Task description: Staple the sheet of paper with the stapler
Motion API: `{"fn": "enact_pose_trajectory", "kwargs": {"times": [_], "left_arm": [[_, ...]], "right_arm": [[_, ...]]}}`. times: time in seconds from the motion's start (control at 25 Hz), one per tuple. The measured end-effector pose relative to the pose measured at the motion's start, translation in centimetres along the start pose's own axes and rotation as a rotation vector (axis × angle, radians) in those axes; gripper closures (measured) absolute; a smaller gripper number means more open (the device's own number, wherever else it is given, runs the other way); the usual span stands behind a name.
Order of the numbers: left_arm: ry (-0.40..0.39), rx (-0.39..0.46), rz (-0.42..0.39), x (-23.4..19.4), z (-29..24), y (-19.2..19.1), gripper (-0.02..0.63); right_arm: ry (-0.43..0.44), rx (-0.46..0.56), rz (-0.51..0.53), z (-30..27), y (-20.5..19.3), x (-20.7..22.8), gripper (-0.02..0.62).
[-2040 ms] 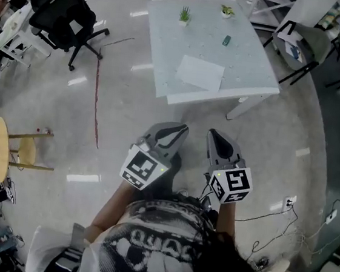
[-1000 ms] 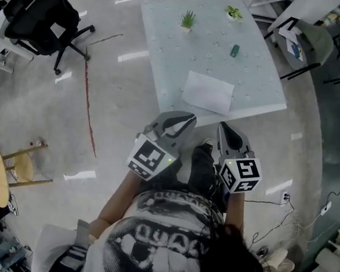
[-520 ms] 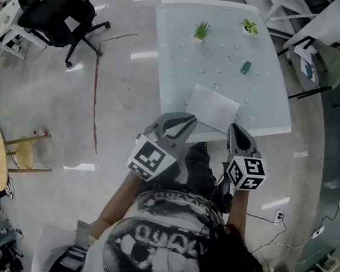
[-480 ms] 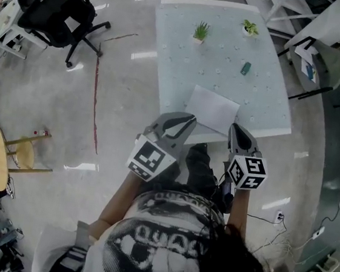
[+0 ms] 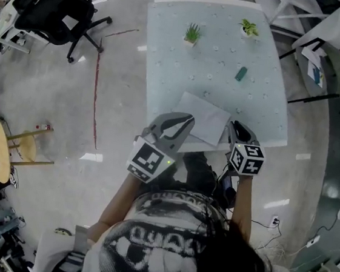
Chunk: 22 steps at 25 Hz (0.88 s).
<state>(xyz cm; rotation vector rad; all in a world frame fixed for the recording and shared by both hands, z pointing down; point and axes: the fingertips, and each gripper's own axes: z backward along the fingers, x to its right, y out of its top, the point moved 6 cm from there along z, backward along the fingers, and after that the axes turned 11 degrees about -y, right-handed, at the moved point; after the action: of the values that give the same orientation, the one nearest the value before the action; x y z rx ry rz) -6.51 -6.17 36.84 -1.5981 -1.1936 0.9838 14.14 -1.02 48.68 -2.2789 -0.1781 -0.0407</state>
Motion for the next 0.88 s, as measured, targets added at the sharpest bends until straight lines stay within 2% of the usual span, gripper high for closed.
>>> {"fn": "enact_pose_trajectory", "kwargs": {"times": [0.44, 0.72, 0.88], "left_arm": [[0.069, -0.064, 0.019, -0.5, -3.7, 0.2, 0.594], [0.118, -0.096, 0.038, -0.5, -4.4, -0.2, 0.594], [0.146, -0.112, 0.046, -0.4, -4.1, -0.8, 0.594]], "right_arm": [[0.077, -0.209, 0.044, -8.0, -3.3, 2.8, 0.477], [0.145, -0.234, 0.102, -9.3, -3.6, 2.2, 0.477], [0.139, -0.228, 0.131, -9.5, -3.7, 2.2, 0.505]]}}
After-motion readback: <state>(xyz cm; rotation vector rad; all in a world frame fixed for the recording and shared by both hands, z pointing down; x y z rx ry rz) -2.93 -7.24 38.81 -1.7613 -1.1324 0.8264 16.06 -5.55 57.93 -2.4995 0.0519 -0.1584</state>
